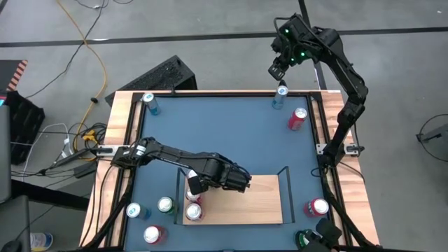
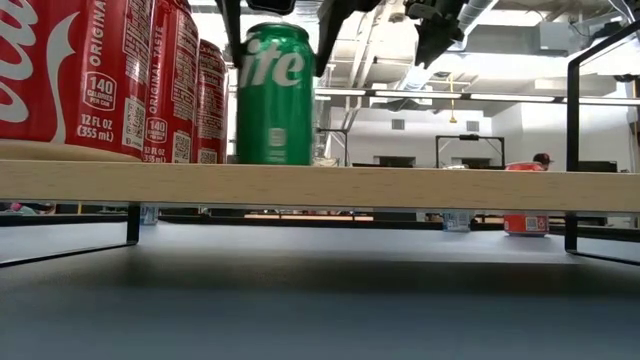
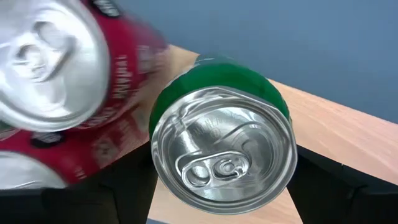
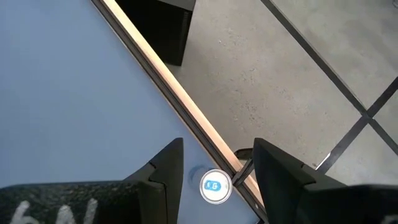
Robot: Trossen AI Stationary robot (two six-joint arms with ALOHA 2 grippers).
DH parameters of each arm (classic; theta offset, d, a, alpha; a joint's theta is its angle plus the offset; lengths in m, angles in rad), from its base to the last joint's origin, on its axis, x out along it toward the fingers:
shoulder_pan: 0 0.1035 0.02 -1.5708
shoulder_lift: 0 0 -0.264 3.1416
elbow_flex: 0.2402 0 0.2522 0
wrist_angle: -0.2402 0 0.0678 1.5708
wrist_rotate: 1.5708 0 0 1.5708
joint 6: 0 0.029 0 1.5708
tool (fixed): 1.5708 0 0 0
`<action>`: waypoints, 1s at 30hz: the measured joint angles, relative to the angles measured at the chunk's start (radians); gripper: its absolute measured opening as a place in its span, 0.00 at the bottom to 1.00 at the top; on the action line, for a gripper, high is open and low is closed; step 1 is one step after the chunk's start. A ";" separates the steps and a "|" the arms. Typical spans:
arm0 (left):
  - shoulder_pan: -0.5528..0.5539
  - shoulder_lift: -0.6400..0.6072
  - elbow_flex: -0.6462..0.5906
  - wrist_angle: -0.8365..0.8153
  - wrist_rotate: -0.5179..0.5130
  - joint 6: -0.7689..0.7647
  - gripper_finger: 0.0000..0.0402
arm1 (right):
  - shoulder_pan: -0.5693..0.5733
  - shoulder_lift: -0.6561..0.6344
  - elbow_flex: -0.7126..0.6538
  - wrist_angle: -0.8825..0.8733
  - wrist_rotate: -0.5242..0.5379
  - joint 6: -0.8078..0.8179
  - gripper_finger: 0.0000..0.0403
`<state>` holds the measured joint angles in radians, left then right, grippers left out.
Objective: Place canned beverage on shelf
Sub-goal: Put the top left green soda can on the shelf aligned with the left red soda can
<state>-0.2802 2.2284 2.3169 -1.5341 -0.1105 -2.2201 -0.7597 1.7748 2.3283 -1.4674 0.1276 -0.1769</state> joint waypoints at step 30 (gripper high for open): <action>-0.001 0.000 0.000 0.019 -0.026 0.109 0.75 | 0.000 0.000 0.000 0.003 0.000 -0.015 0.44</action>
<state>-0.2813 2.2284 2.3169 -1.5150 -0.1364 -2.1106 -0.7597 1.7748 2.3283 -1.4642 0.1272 -0.1917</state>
